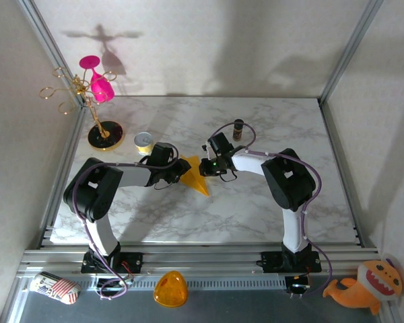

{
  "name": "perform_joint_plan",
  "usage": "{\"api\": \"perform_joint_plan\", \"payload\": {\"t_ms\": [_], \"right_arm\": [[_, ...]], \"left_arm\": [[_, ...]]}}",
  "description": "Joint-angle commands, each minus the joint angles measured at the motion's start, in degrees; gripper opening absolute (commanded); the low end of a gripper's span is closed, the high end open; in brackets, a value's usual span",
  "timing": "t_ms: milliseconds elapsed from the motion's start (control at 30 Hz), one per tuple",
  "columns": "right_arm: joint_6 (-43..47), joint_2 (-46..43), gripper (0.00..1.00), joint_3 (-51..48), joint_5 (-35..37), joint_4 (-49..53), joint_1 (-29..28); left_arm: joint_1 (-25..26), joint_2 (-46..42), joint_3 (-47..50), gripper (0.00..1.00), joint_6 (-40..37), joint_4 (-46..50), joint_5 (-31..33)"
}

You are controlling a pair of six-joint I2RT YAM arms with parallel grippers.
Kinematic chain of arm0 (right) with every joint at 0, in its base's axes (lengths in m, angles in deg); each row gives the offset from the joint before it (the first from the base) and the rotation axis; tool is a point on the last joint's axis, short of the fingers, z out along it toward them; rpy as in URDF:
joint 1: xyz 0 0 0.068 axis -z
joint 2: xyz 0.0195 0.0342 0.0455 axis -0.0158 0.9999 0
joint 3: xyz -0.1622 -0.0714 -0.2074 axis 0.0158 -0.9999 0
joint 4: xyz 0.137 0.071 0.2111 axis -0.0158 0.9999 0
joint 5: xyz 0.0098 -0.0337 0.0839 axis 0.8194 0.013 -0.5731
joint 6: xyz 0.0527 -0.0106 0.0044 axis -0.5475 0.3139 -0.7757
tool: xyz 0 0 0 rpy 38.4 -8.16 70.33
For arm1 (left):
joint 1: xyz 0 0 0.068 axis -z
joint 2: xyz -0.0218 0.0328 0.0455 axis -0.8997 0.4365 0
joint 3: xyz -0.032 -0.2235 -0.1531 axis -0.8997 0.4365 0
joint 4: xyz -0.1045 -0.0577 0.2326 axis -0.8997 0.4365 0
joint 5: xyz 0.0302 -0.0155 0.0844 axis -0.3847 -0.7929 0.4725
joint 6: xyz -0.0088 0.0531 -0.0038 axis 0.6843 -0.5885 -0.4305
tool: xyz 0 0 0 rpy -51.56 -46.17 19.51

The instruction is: Fold a paper plane with a square sheet of paper (pick it up from the middle)

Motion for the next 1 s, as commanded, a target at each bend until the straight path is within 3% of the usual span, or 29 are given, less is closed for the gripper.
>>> {"api": "perform_joint_plan", "payload": {"t_ms": [0, 733, 967], "right_arm": [[-0.5, 3.9, 0.14, -0.8, 1.6, 1.3, -0.4], [-0.9, 3.5, 0.13, -1.3, 0.2, 0.2, -0.3], [-2.9, -1.1, 0.18, -1.8, -2.2, -2.3, 0.9]], "left_arm": [[-0.4, -0.5, -1.7, 0.34, -0.8, 0.6, -0.5], [-0.3, 5.4, -6.7, 0.22, -5.3, 3.5, -2.6], [-0.4, 5.0, -7.3, 0.11, -7.3, 4.1, -1.9]]}}
